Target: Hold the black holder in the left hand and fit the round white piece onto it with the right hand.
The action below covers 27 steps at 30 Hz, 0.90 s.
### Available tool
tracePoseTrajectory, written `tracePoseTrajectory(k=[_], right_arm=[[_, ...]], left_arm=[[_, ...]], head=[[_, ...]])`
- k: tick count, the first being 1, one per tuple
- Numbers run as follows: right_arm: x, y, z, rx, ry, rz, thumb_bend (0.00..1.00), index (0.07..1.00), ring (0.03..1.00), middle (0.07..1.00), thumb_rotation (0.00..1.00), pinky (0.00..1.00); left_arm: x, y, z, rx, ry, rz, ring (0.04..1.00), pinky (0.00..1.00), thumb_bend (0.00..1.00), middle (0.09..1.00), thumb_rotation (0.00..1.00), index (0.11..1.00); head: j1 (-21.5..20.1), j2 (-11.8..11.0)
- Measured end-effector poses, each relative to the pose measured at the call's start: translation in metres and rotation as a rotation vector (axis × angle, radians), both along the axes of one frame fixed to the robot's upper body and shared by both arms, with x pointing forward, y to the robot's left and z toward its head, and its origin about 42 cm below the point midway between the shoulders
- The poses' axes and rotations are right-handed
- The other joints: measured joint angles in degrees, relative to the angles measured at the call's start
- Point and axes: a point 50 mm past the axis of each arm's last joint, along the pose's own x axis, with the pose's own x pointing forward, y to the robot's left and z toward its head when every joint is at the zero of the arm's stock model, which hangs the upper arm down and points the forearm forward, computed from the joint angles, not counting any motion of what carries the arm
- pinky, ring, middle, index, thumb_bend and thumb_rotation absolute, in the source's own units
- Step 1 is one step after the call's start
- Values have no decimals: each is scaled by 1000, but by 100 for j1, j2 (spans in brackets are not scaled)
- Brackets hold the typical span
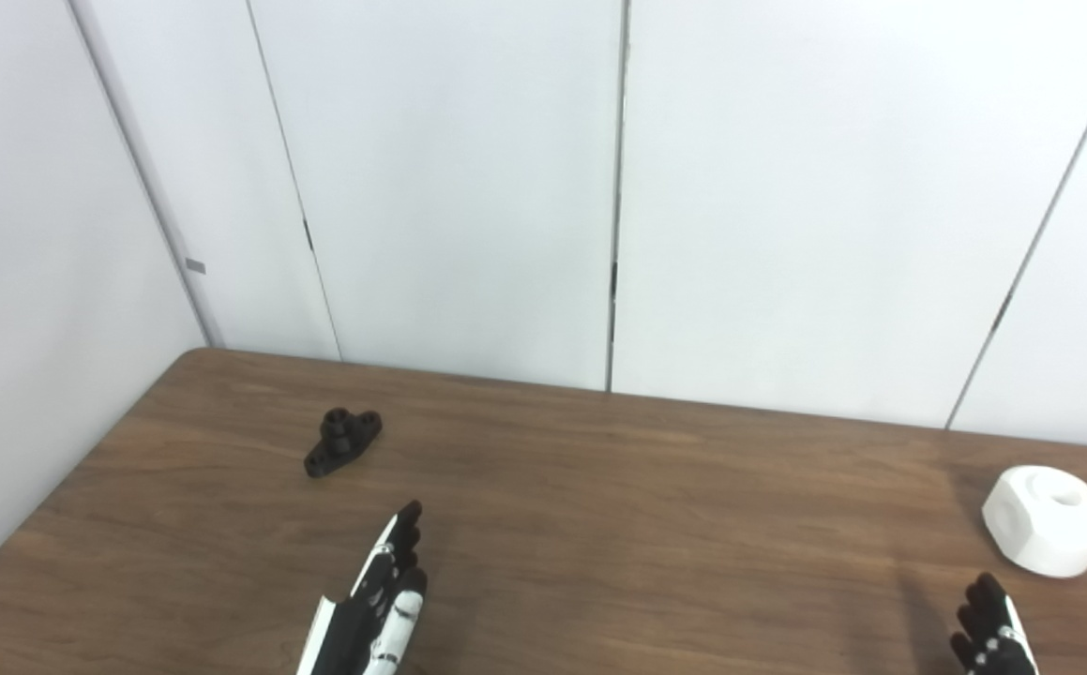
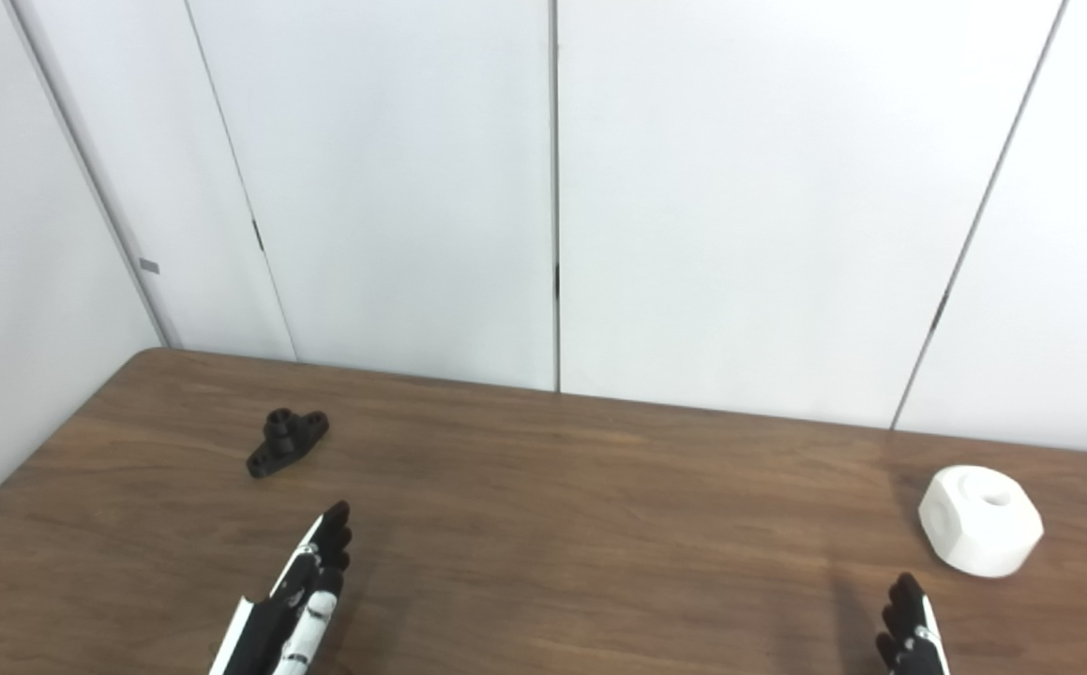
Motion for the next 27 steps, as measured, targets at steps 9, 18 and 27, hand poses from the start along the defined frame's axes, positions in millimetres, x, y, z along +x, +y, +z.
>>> tracePoseTrajectory(k=[9, 18, 27], right_arm=[[-1, -4, 0, -3, 0, -12, 586, 1000, 1000, 1000, 1000, 1000], [-1, -7, 1, -8, 1, -18, 609, 1000, 1000, 1000, 1000, 1000], [-2, -9, 1, -12, 2, -22, 628, 1000, 1000, 1000, 1000, 1000]], left_arm=[[0, -1, 0, 66, 4, 26, 945, 890, 400, 954, 494, 921], [0, 4, 14, 250, 108, 170, 851, 759, 652, 884, 27, 867], [1, 18, 35, 353, 156, 318, 880, 861, 761, 877, 83, 859]], head=[[18, 97], [193, 176], [387, 378]])
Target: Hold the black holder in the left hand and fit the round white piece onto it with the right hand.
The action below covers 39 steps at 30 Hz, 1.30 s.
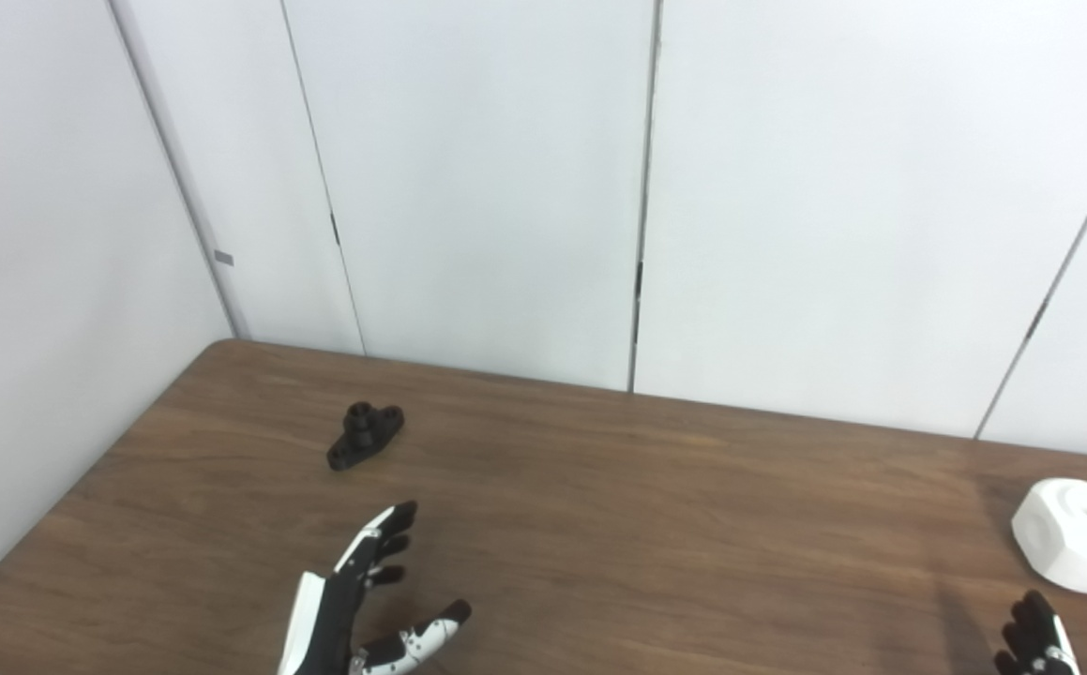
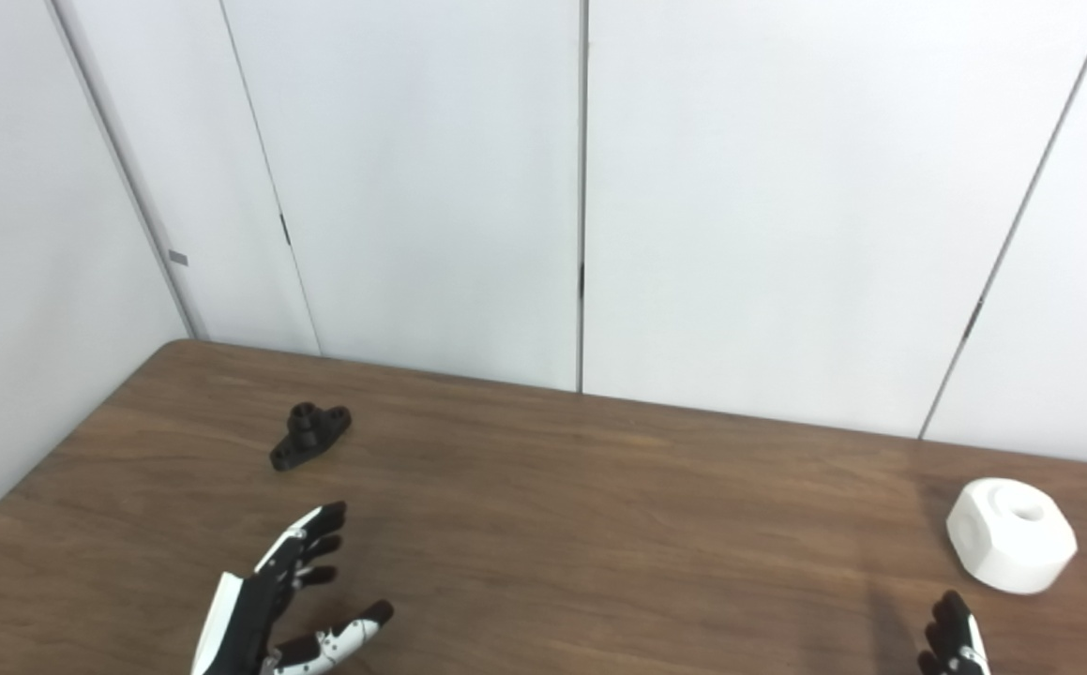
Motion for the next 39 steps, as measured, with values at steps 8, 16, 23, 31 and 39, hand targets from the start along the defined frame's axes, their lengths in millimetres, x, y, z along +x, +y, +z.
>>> tracePoseTrajectory(k=[8, 16, 23, 31, 39], right_arm=[[-2, -4, 1, 15, -1, 7, 682, 1000, 1000, 1000, 1000, 1000], [-5, -14, 10, 33, -2, 1, 713, 1000, 1000, 1000, 1000, 1000], [-7, -20, 18, 32, -2, 5, 663, 968, 1000, 994, 1000, 1000], [-9, -24, 22, 26, 7, 3, 667, 963, 1000, 985, 1000, 1000], [-11, -30, 21, 26, 23, 28, 794, 999, 1000, 1000, 1000, 1000]], left_arm=[[29, 21, 26, 115, 22, 168, 860, 807, 759, 871, 197, 852], [48, 34, 48, 200, 49, 252, 892, 813, 670, 895, 272, 850], [59, 44, 57, 234, 89, 313, 900, 805, 684, 907, 338, 856], [81, 55, 56, 261, 132, 360, 884, 785, 761, 884, 340, 845], [102, 74, 53, 333, 192, 361, 868, 785, 798, 857, 341, 826]], head=[[290, 316], [685, 527], [809, 747], [861, 940], [914, 1028]])
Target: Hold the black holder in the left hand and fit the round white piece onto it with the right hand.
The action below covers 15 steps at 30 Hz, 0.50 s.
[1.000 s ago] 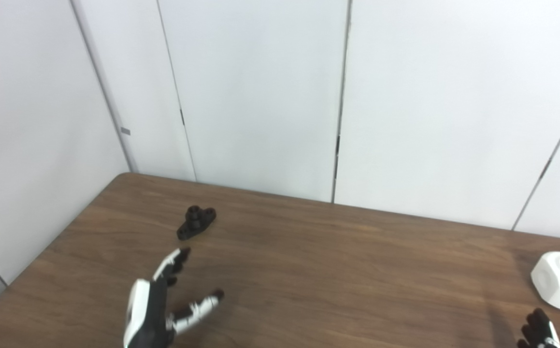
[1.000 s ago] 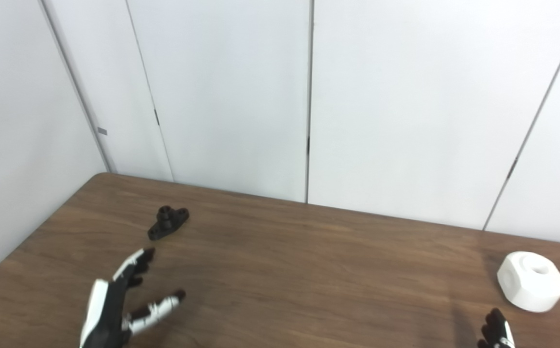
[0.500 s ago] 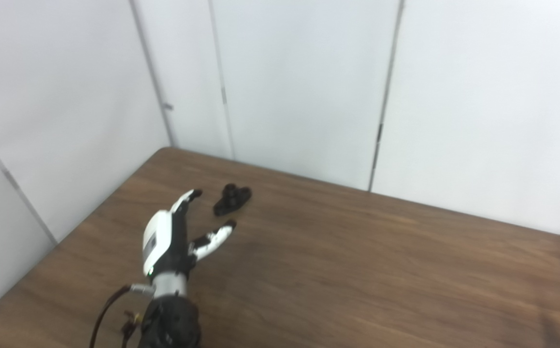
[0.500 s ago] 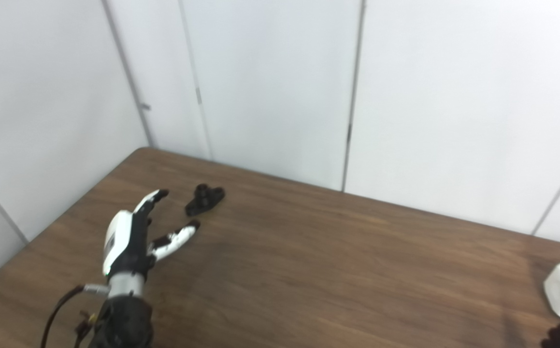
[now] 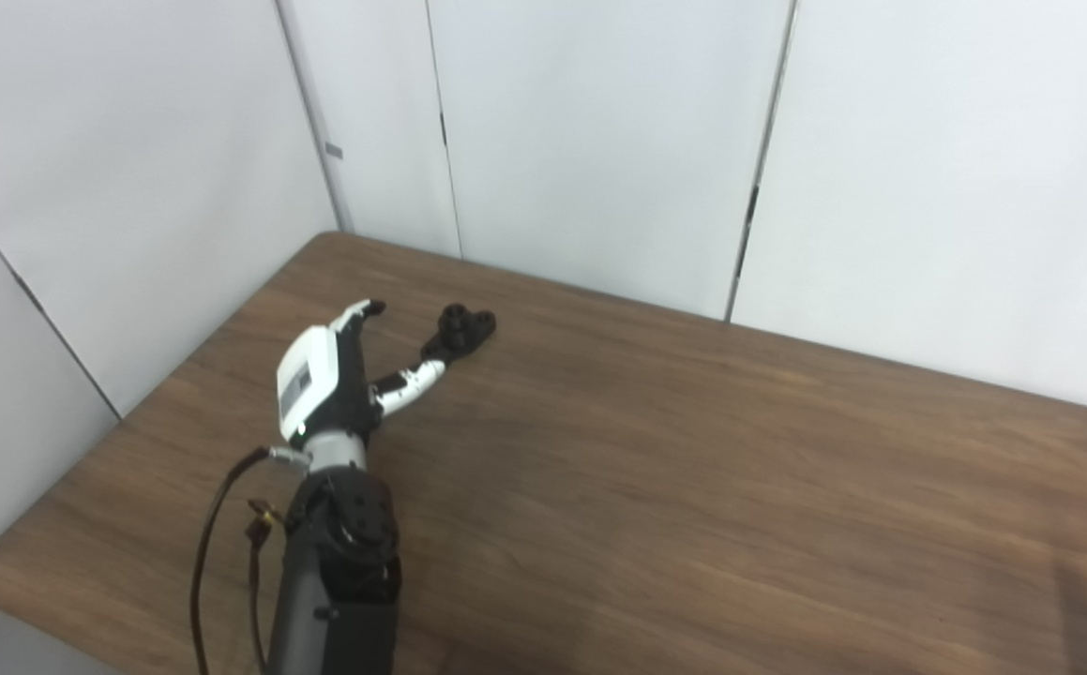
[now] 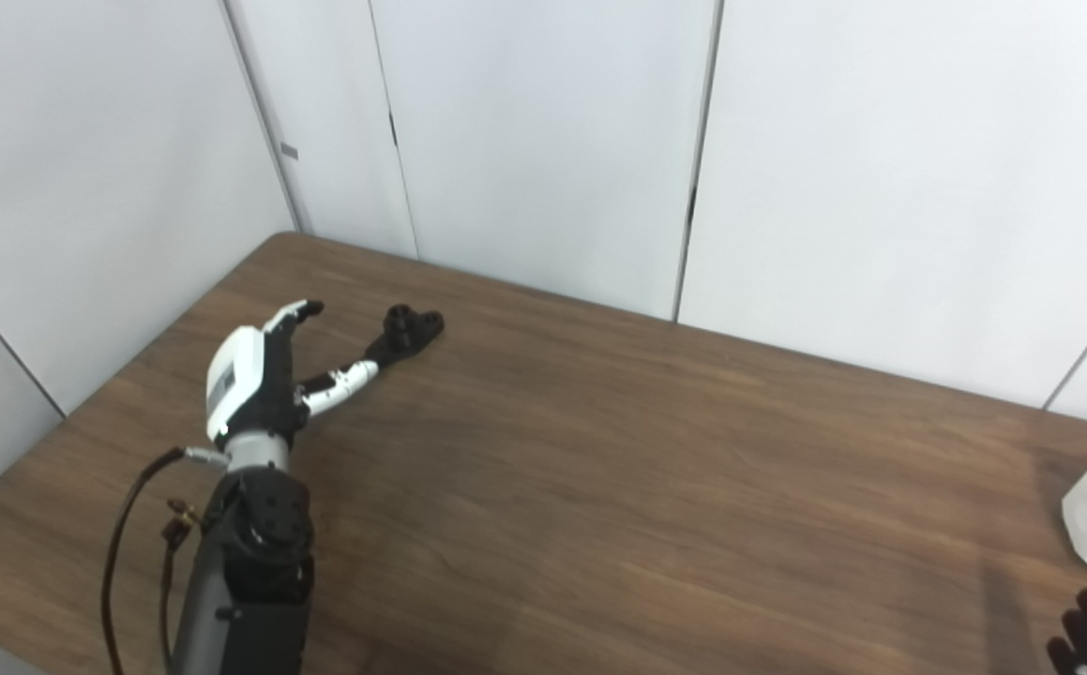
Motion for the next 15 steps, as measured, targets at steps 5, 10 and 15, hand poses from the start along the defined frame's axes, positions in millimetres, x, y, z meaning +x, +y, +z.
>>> tracePoseTrajectory(k=[5, 10, 15], right_arm=[[-1, -2, 1, -4, 5, -1, 805, 993, 1000, 1000, 1000, 1000], [-1, -2, 1, -10, 6, -3, 804, 990, 1000, 1000, 1000, 1000], [-1, -3, 1, -15, 8, -3, 810, 987, 1000, 1000, 1000, 1000]], left_arm=[[17, 5, -3, 13, 36, -14, 909, 852, 816, 880, 323, 808], [30, 5, -13, 10, 83, -39, 919, 869, 818, 878, 311, 779], [40, 14, -20, 32, 133, -44, 928, 905, 813, 882, 329, 773]], head=[[-26, 9], [-35, -18], [-114, -53]])
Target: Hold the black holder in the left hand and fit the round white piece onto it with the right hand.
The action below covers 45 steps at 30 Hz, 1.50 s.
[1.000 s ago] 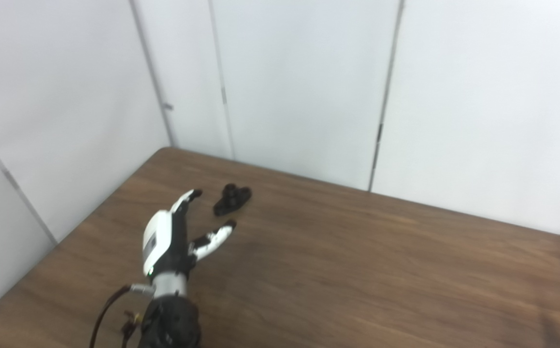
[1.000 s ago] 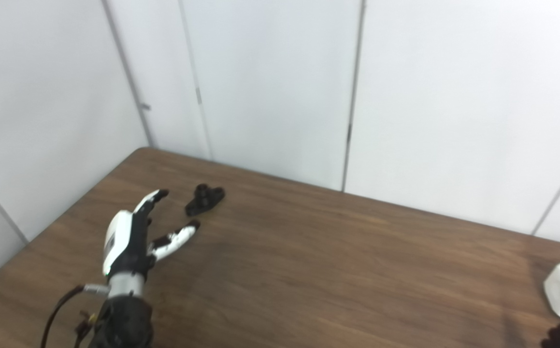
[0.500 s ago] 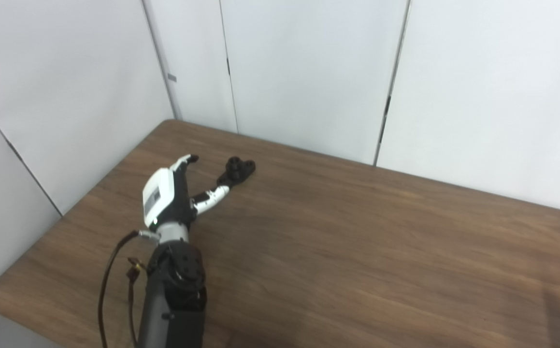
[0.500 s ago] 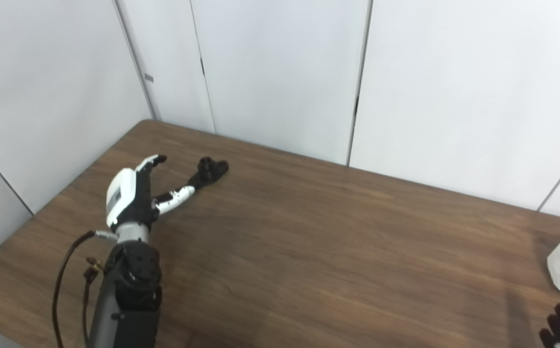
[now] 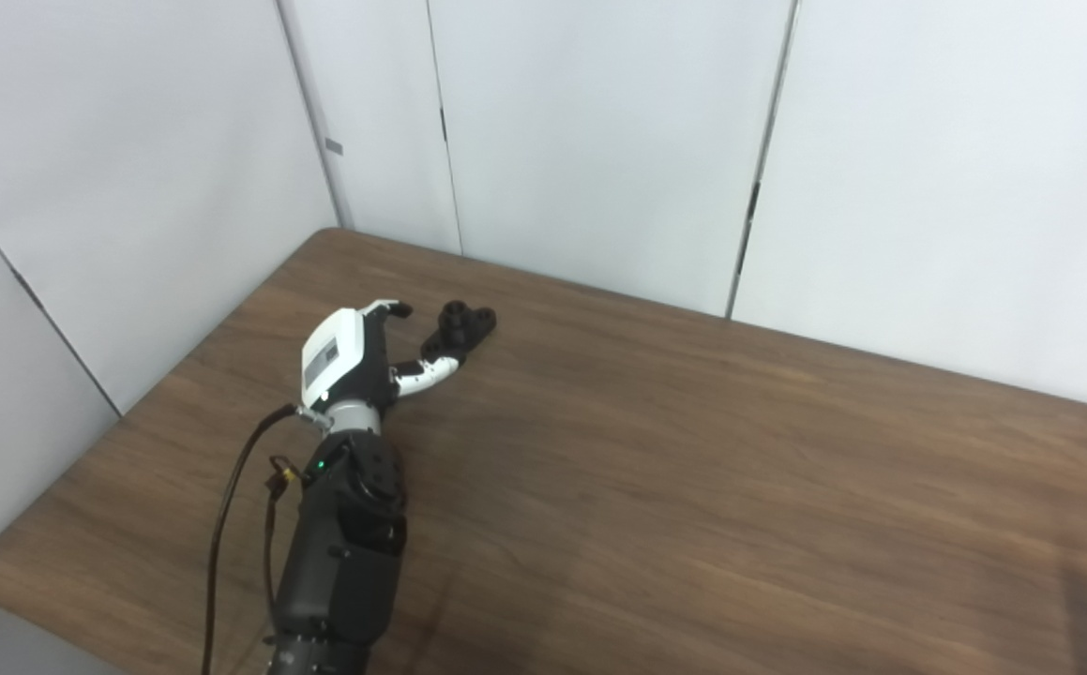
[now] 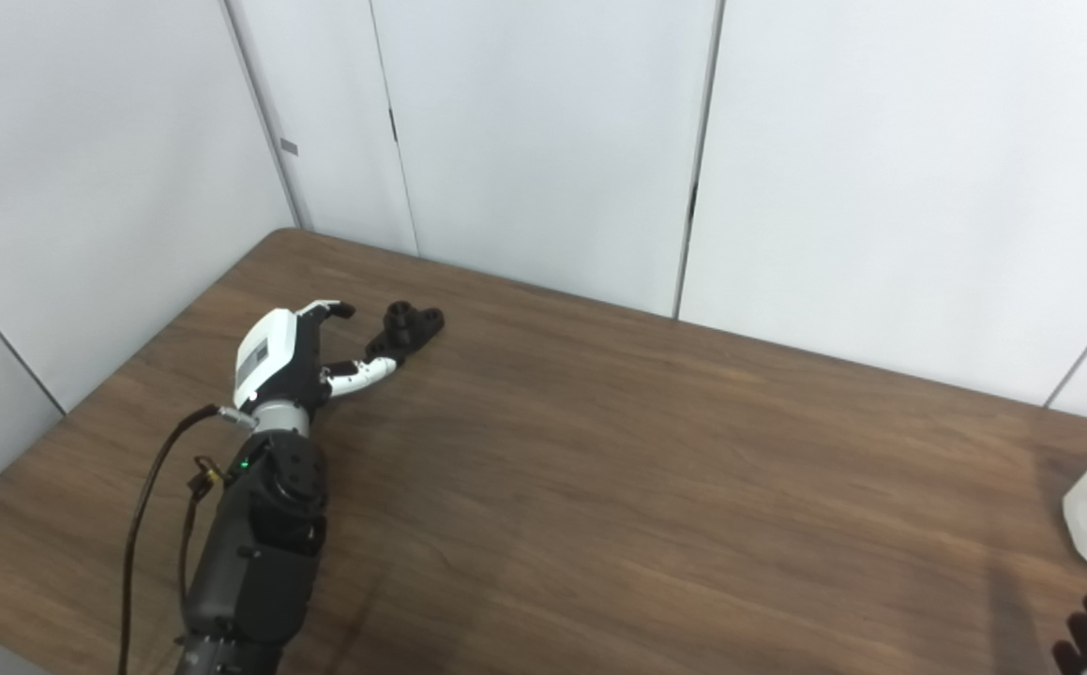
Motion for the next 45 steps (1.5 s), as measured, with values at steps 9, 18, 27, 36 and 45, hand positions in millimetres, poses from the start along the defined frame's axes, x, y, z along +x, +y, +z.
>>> tracePoseTrajectory(k=[9, 18, 27, 36, 45], right_arm=[[0, 0, 0, -2, 1, 1, 817, 990, 1000, 1000, 1000, 1000], [0, 1, 0, -5, 1, 2, 810, 997, 1000, 1000, 1000, 1000], [0, 1, 0, -8, 0, -1, 807, 1000, 1000, 1000, 1000, 1000], [0, 0, 0, -12, 0, -8, 800, 1000, 1000, 1000, 1000, 1000], [0, 0, 0, -18, -4, -9, 779, 1000, 1000, 1000, 1000, 1000]], left_arm=[[19, 4, -6, -14, 21, -7, 897, 861, 831, 848, 301, 739], [37, 10, -12, -36, 33, 4, 906, 883, 801, 861, 302, 762], [48, 16, -16, 5, 62, -7, 893, 877, 804, 847, 296, 747], [62, 10, -8, -1, 70, -44, 897, 862, 802, 852, 332, 742], [62, 7, -9, 3, 91, -57, 913, 871, 781, 862, 324, 722]], head=[[-114, -114], [-246, -167], [-396, -237], [-387, -238], [-422, -255]])
